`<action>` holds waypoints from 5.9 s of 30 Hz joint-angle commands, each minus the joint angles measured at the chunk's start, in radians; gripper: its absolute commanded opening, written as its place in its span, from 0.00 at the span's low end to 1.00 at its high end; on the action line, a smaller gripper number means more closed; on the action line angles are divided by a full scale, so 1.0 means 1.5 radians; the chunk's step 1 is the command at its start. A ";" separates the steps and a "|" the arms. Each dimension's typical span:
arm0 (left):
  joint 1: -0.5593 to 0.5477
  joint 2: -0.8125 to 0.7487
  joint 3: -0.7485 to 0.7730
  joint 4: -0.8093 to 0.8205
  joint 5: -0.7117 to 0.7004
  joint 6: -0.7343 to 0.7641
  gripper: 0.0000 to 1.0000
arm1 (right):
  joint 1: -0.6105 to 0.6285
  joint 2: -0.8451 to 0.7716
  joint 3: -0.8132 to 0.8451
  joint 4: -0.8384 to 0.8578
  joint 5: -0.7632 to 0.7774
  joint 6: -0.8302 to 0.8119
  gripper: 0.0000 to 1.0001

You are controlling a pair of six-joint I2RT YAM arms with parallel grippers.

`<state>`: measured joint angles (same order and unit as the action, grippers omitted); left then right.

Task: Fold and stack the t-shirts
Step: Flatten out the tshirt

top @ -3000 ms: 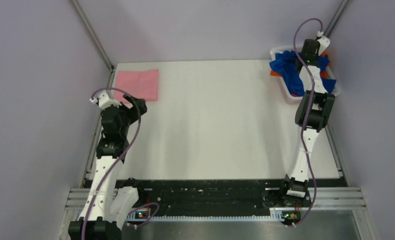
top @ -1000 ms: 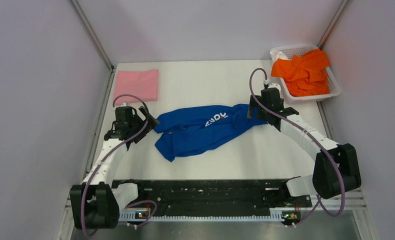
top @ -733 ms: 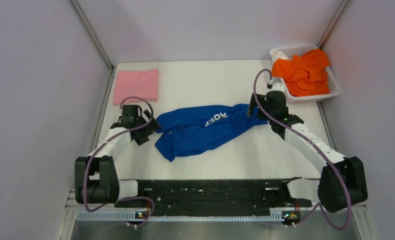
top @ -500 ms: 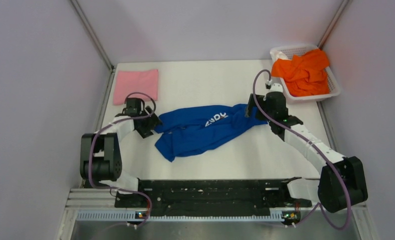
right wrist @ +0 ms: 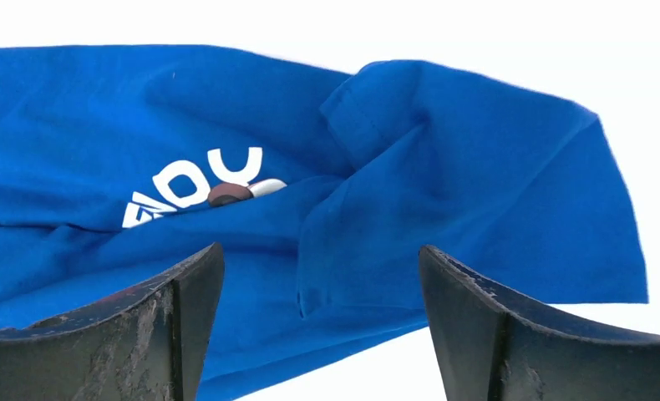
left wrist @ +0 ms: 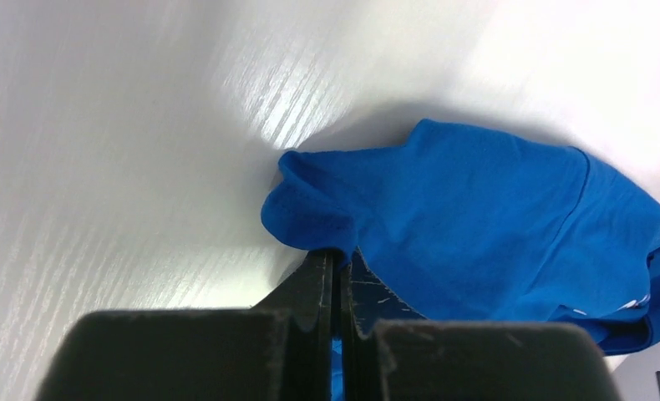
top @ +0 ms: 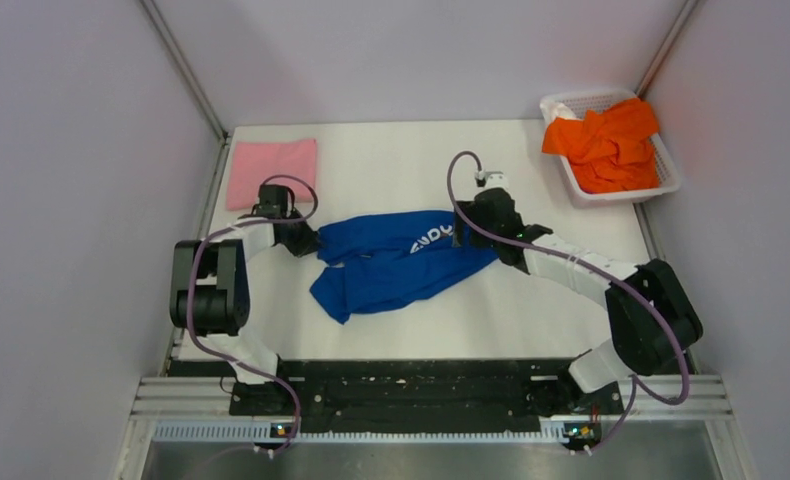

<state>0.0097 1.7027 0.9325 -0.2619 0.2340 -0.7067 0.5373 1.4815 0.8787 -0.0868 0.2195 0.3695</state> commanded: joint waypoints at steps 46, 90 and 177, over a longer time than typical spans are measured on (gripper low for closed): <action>-0.003 -0.684 0.347 -0.043 -0.310 0.144 0.00 | 0.043 -0.459 0.398 -0.018 0.110 -0.295 0.00; 0.001 0.134 0.457 -0.063 -0.197 0.071 0.78 | -0.187 0.389 0.509 0.164 0.290 -0.344 0.63; -0.333 0.130 0.182 -0.051 -0.221 -0.055 0.99 | -0.174 0.063 -0.014 -0.010 -0.111 0.123 0.99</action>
<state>-0.5537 1.8164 1.1591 -0.3363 -0.0906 -0.7849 0.2768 1.5539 0.8516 -0.1452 0.0322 0.5117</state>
